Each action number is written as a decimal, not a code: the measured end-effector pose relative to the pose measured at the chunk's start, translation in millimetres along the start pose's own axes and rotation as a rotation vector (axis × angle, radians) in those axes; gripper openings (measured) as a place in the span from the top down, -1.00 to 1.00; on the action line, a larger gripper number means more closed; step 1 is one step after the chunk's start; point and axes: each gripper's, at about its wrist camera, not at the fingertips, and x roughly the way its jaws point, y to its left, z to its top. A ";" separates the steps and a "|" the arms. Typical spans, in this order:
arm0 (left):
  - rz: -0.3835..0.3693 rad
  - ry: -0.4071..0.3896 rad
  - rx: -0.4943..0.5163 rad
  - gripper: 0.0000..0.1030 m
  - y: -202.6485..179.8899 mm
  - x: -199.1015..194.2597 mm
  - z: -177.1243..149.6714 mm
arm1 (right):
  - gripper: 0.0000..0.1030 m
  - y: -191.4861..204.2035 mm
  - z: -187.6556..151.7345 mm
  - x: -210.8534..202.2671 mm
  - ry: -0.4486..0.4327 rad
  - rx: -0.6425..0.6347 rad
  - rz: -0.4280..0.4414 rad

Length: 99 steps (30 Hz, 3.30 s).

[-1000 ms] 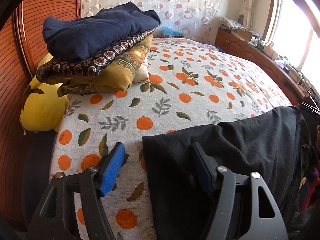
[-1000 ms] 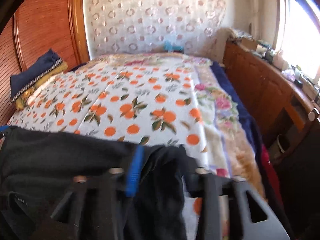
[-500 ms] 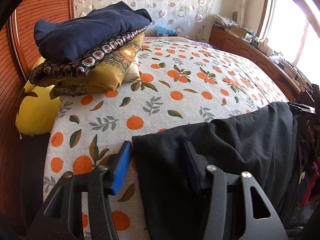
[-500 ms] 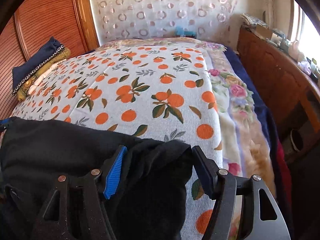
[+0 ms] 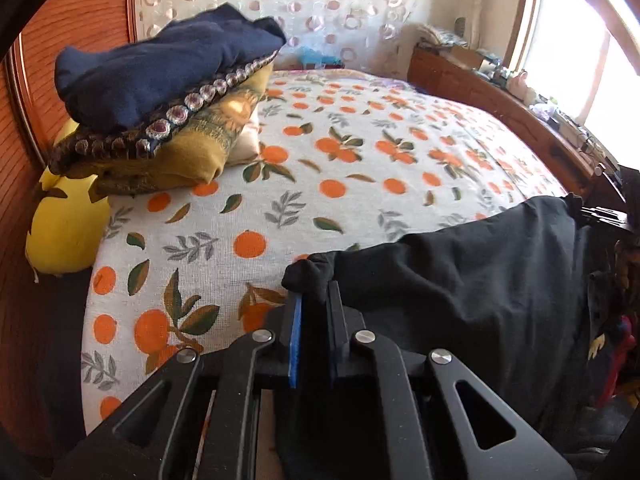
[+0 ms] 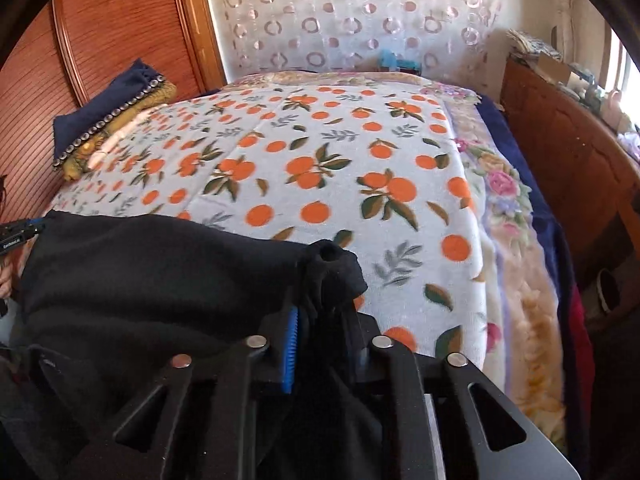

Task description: Fold small clothes

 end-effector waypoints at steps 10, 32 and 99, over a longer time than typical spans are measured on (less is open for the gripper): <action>-0.061 -0.172 0.026 0.85 -17.9 -80.5 2.4 | 0.74 23.0 -5.5 -78.1 -0.149 -0.033 -0.009; -0.028 -0.556 0.177 0.86 -46.2 -219.7 135.0 | 0.76 81.9 69.8 -278.7 -0.498 -0.302 -0.207; -0.075 0.012 0.153 -0.40 -77.7 42.5 80.9 | 0.24 -13.3 57.4 1.2 0.010 0.046 -0.050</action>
